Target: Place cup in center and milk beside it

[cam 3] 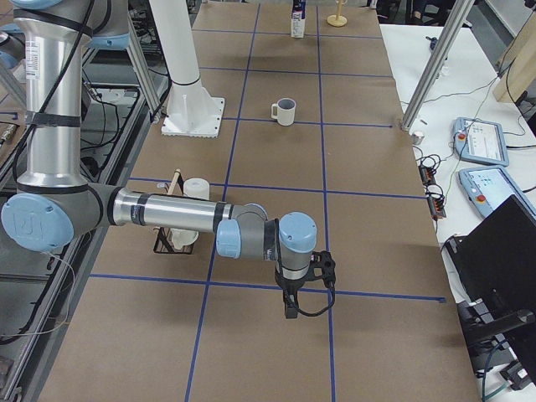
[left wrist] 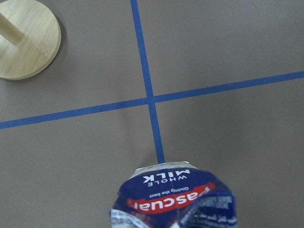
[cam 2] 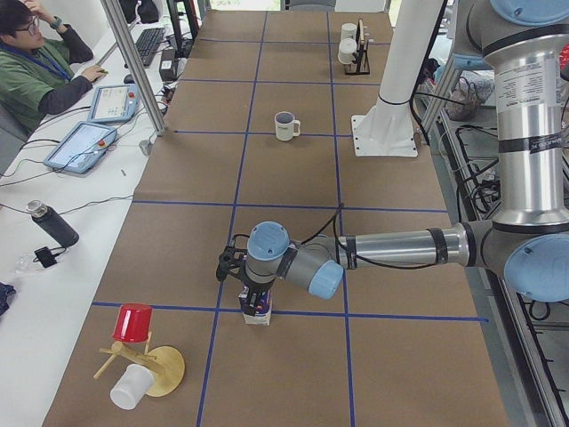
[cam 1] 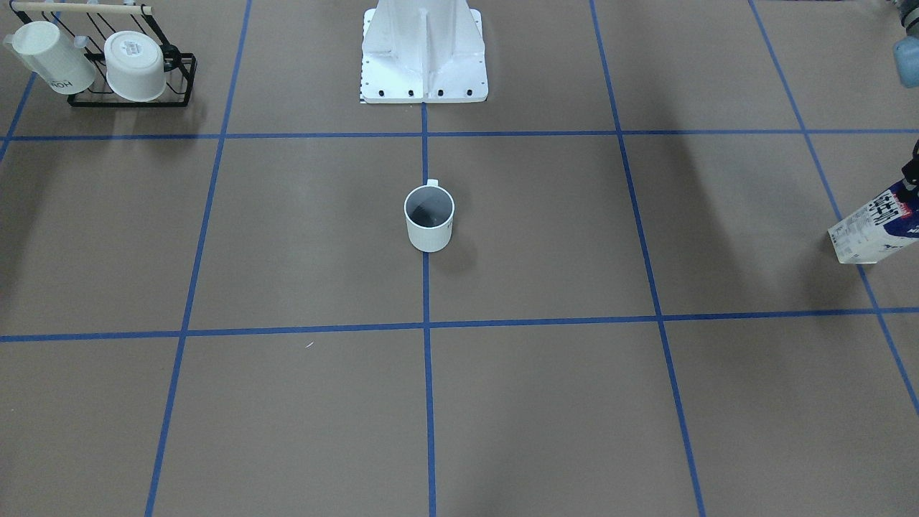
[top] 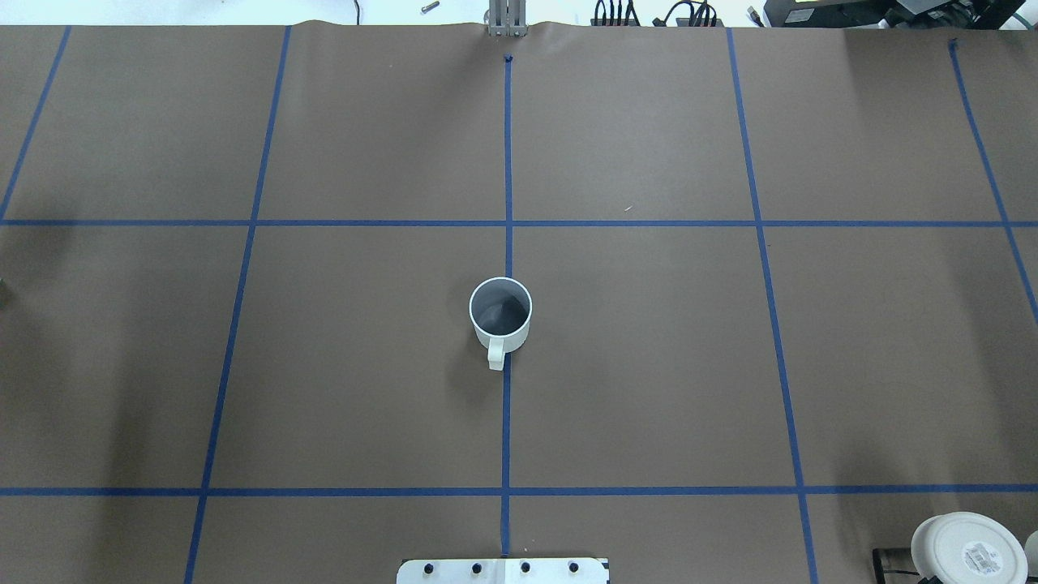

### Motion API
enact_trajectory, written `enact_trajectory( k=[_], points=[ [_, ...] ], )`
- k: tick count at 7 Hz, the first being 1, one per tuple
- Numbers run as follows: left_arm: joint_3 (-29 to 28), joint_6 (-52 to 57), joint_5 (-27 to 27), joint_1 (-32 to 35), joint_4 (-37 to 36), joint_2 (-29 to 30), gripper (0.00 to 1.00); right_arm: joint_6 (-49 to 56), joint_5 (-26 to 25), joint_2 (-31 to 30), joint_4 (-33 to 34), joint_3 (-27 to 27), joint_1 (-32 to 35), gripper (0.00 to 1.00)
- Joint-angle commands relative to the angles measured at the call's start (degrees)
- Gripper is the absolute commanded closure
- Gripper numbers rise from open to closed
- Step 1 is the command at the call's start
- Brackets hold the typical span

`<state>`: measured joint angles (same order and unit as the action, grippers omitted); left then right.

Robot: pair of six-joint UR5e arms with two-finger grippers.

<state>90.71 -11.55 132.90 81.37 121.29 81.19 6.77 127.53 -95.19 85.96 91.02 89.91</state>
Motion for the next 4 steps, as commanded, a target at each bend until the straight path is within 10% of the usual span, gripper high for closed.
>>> enact_trajectory(
  k=[1, 4],
  points=[
    [-0.1, 0.2, -0.1, -0.4, 0.0, 0.6, 0.41, 0.0, 0.0, 0.1, 0.0, -0.1, 0.0, 0.00],
    [0.0, 0.2, -0.1, -0.4, -0.1, 1.0, 0.85, -0.1, 0.0, 0.2, 0.0, -0.1, 0.0, 0.00]
  ],
)
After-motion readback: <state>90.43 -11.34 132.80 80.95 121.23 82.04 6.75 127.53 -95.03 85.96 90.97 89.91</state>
